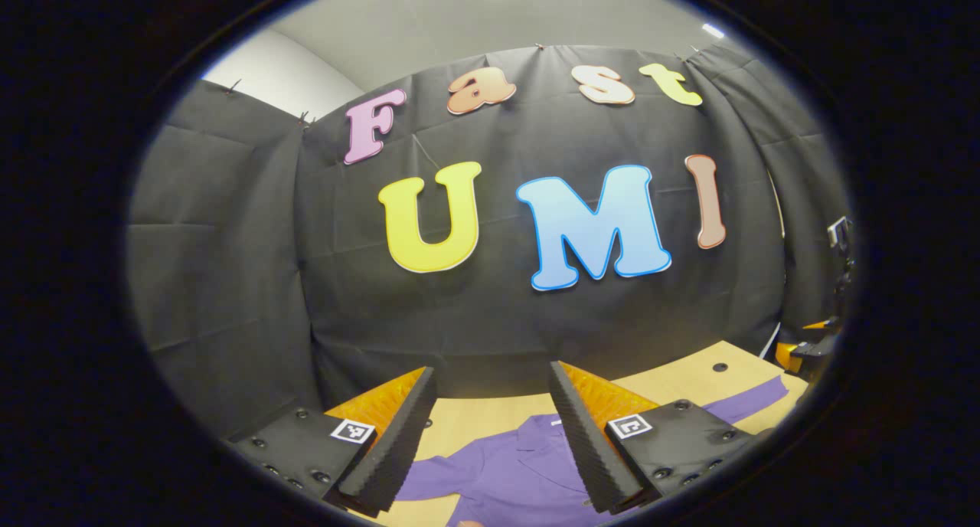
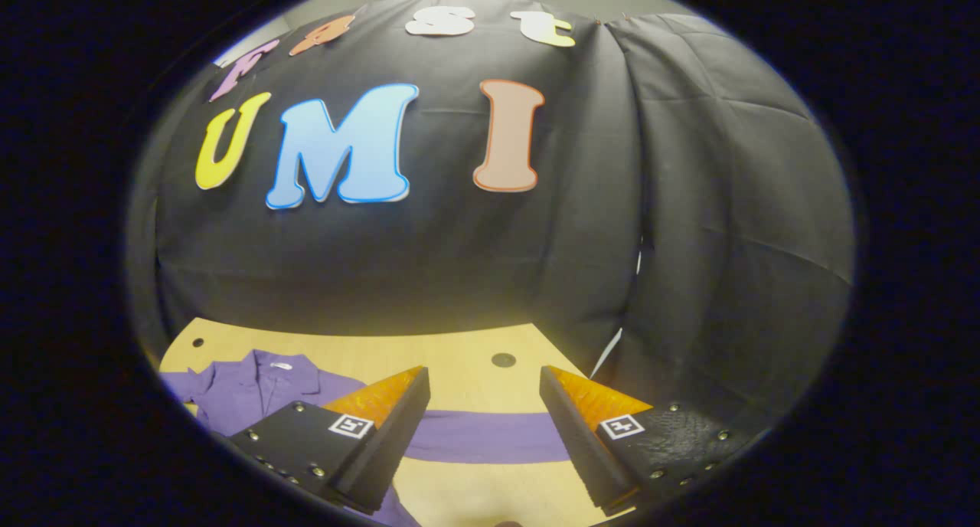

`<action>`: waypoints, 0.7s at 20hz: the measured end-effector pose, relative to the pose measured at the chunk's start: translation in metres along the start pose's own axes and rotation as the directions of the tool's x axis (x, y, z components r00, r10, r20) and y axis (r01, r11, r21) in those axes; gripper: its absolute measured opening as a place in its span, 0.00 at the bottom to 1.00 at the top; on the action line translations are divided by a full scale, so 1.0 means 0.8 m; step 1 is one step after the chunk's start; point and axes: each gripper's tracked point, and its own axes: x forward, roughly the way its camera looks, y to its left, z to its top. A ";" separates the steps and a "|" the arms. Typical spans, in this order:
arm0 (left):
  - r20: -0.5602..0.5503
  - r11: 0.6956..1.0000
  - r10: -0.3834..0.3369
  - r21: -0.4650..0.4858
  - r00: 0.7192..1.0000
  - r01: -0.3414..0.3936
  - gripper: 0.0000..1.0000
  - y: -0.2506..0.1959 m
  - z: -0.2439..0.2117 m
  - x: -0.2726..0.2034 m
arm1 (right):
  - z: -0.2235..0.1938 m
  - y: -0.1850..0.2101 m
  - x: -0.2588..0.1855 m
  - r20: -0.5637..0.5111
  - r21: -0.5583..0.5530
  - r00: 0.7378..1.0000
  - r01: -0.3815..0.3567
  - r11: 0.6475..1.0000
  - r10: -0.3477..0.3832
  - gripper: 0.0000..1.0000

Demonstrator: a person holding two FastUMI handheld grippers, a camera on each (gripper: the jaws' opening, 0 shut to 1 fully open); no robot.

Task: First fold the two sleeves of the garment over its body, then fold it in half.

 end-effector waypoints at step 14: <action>-0.059 0.997 0.073 0.040 0.996 -0.071 0.96 0.004 -0.016 0.004 | -0.191 -0.102 0.111 -0.315 -0.017 0.942 0.114 0.993 -0.114 0.92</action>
